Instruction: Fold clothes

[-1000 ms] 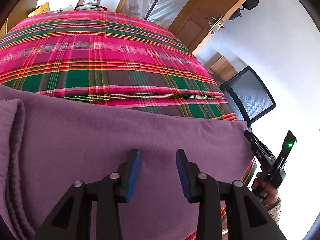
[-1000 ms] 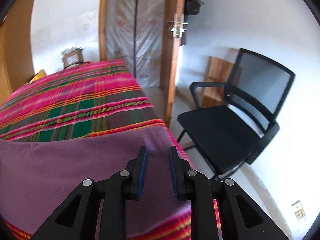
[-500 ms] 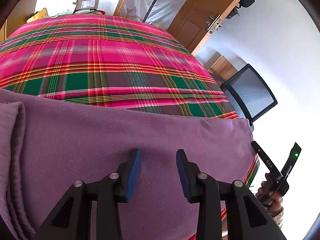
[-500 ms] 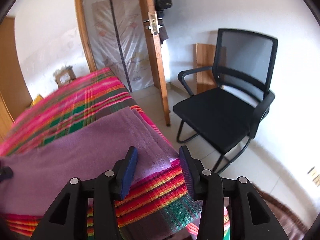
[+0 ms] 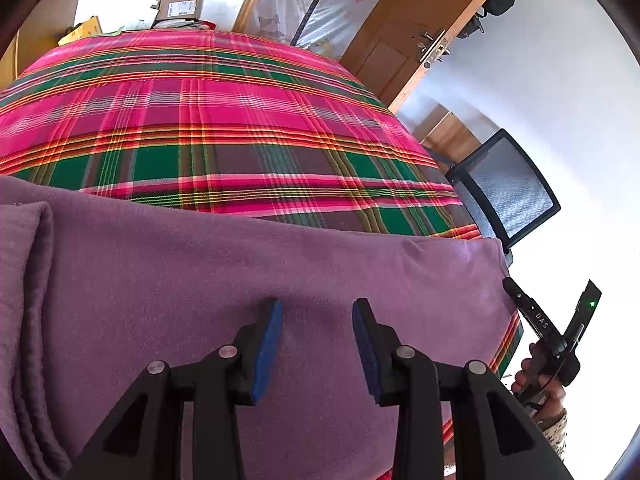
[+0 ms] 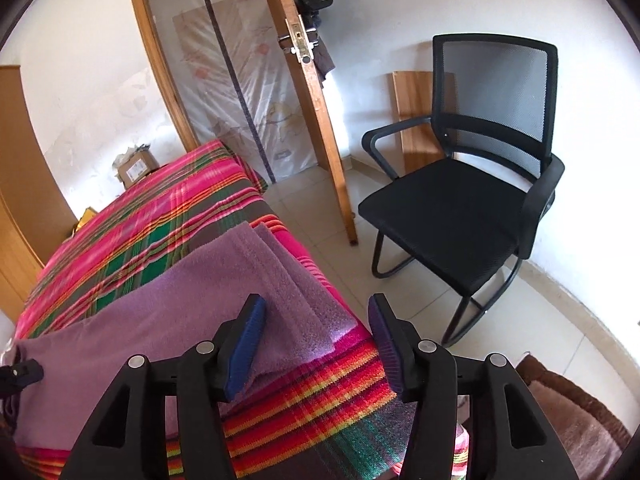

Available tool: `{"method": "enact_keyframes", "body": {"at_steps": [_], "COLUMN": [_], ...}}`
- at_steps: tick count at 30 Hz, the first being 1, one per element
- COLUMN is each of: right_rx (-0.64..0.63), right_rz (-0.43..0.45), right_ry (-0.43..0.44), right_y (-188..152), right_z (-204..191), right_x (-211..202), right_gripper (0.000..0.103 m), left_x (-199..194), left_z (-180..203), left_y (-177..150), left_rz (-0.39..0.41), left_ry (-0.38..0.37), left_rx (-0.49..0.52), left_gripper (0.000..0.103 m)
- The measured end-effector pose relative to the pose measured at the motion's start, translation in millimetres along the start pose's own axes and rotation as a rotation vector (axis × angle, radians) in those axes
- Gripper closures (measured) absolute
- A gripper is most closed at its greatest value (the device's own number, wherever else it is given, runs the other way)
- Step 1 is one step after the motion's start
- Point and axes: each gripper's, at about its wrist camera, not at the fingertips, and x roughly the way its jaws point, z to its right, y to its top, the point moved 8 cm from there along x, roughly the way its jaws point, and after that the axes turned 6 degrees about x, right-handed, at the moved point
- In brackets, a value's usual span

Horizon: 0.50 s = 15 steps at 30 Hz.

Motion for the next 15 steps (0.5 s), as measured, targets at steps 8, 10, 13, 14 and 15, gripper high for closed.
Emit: {"method": "enact_keyframes", "body": {"at_steps": [8, 10, 13, 14, 15], "right_rx": [-0.131, -0.144, -0.159, -0.161, -0.16], "right_rz": [0.052, 0.061, 0.066, 0.068, 0.071], "right_ry": [-0.066, -0.077, -0.084, -0.085, -0.083], "right_y": [0.2, 0.6, -0.2, -0.3, 0.2], "right_z": [-15.4, -17.7, -21.4, -22.1, -21.9], "right_x": [-4.3, -5.6, -7.9, -8.8, -9.8], "right_gripper": [0.063, 0.072, 0.079, 0.081, 0.084], "left_x": [0.0, 0.0, 0.0, 0.1, 0.3], "left_z": [-0.3, -0.2, -0.1, -0.1, -0.2], "left_y": [-0.1, -0.1, -0.3, -0.2, -0.1], "left_rz": [-0.002, -0.002, -0.002, -0.003, -0.003], "left_ry": [0.004, 0.005, 0.006, 0.007, 0.006], "left_rx": [-0.001, -0.001, -0.001, -0.001, 0.0], "left_gripper": [0.065, 0.065, 0.065, 0.065, 0.065]}}
